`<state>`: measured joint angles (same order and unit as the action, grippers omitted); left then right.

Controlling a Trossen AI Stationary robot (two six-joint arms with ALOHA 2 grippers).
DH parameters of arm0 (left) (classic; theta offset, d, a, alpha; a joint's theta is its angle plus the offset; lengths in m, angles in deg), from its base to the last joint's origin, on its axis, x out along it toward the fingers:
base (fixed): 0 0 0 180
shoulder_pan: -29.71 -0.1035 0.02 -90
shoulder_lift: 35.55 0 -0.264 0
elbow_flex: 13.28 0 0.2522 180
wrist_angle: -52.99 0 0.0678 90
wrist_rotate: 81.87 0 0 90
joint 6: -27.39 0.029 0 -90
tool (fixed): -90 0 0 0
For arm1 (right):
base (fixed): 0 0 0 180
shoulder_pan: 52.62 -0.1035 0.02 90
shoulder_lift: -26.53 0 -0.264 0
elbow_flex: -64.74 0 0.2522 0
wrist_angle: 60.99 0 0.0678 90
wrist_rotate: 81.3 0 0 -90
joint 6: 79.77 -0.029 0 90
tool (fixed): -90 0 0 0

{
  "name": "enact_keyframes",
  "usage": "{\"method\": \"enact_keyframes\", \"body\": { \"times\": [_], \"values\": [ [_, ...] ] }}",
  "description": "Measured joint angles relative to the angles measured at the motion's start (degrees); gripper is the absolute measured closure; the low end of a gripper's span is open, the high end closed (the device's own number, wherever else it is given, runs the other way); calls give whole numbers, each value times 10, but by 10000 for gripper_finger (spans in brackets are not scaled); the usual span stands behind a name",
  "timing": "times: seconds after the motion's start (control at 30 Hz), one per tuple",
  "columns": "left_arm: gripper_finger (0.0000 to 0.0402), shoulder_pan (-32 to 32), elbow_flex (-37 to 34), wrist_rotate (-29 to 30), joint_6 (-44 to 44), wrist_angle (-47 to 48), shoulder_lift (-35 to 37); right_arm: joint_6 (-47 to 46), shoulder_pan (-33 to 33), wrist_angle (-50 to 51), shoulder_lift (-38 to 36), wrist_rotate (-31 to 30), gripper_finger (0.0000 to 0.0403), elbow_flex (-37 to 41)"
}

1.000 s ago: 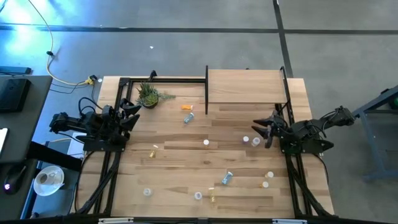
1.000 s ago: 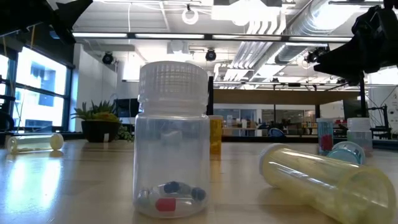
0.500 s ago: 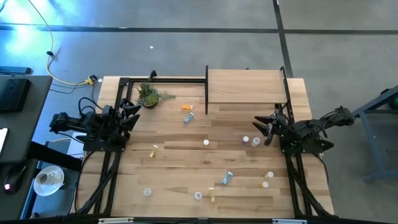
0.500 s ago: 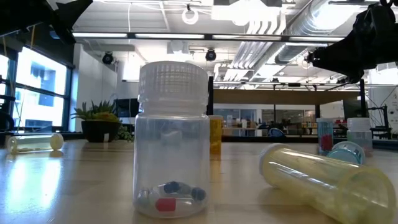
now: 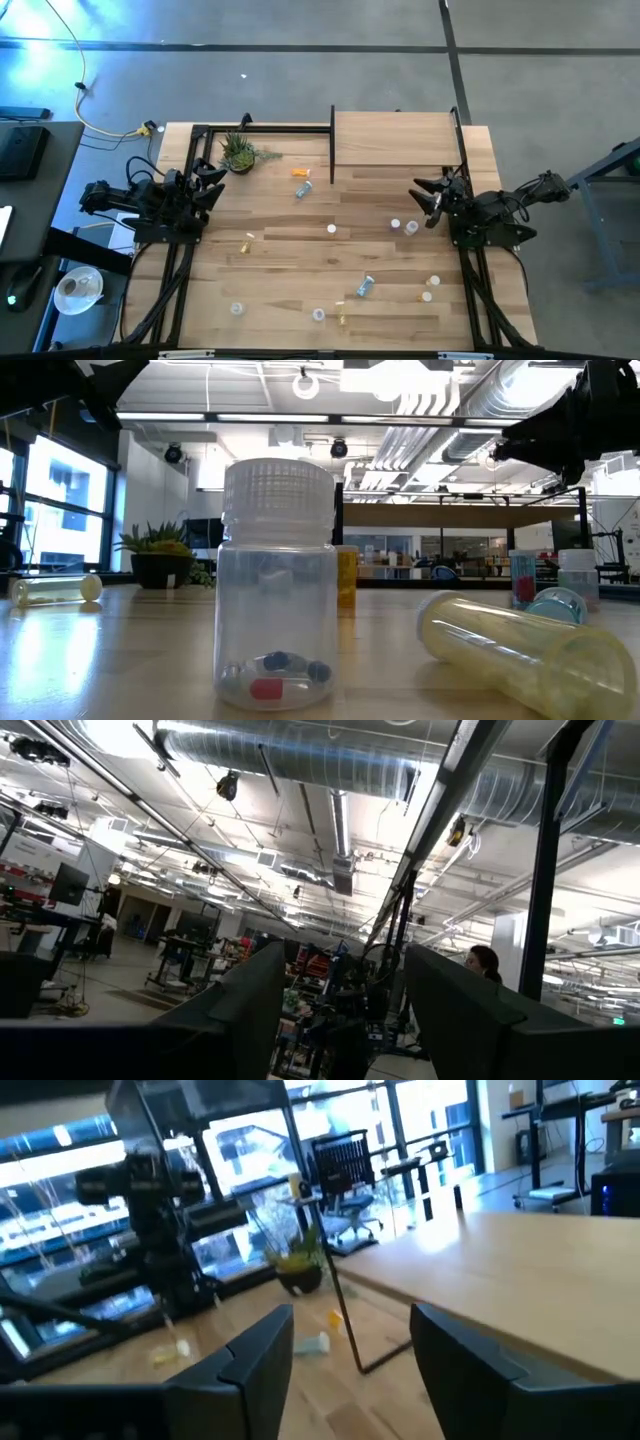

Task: Pick and place medicine bottles onto shelf by color
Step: Put the right blue pill bottle on the shelf

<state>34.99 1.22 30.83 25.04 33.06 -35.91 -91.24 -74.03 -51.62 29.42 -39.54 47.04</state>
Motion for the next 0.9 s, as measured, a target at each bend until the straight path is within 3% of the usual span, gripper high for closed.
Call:
{"method": "enact_keyframes", "body": {
  "times": [0.33,0.63,0.9],
  "values": [
    [204,0,0,0,0,0,0,0,0,11,27,20,205,-63],
    [204,0,0,0,9,14,0,-37,0,147,126,34,206,-160],
    [204,0,0,9,26,35,0,-205,0,360,225,58,206,-258]
  ]
}}
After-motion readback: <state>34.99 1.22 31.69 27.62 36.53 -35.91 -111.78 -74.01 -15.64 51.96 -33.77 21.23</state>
